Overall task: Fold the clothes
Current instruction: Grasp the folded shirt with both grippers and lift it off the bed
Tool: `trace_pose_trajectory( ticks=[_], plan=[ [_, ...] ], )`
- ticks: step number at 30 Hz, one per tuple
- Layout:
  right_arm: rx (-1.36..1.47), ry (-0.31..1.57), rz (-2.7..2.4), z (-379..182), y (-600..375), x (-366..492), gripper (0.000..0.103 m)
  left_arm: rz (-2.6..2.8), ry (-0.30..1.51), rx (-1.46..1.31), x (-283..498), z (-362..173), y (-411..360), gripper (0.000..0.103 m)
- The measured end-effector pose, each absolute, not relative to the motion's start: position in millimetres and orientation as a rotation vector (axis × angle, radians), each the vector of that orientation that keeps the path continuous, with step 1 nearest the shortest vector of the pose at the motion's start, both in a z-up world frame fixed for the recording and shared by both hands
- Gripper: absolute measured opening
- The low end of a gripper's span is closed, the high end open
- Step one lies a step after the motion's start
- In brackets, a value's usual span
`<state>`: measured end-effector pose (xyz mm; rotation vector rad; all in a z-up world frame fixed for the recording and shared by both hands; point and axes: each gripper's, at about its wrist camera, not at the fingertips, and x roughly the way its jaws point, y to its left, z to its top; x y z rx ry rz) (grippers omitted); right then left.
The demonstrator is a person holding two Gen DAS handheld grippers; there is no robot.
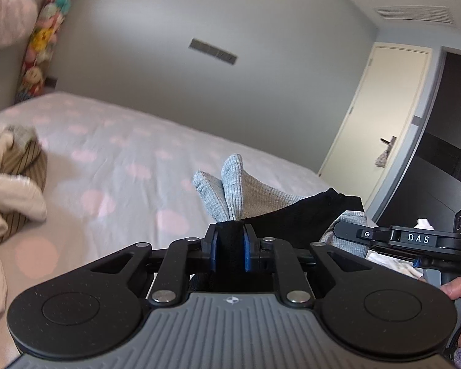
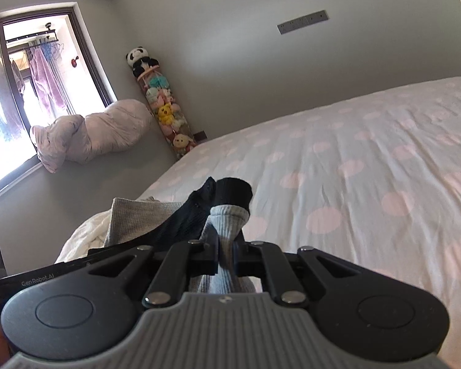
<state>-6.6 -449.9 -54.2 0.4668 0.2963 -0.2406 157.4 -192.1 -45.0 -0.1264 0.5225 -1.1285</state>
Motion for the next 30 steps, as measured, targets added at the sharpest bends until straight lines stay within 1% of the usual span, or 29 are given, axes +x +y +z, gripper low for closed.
trace_pose_trajectory(
  ticks=[7,16,24,30],
  plan=[
    [0.404,0.148,-0.276,-3,-450,-75,0.009,-1.227,0.372,-0.072,109,14,-212,0.013],
    [0.303,0.005,-0.385,70,-476,-190,0.009,-1.432,0.237,-0.036,25,86,-277,0.013],
    [0.236,-0.048,-0.53,130,-514,-319,0.009,-1.642,0.223,-0.056,-59,128,-362,0.013],
    [0.21,-0.047,-0.647,159,-545,-403,0.009,-1.788,0.238,-0.081,-120,139,-423,0.013]
  ],
)
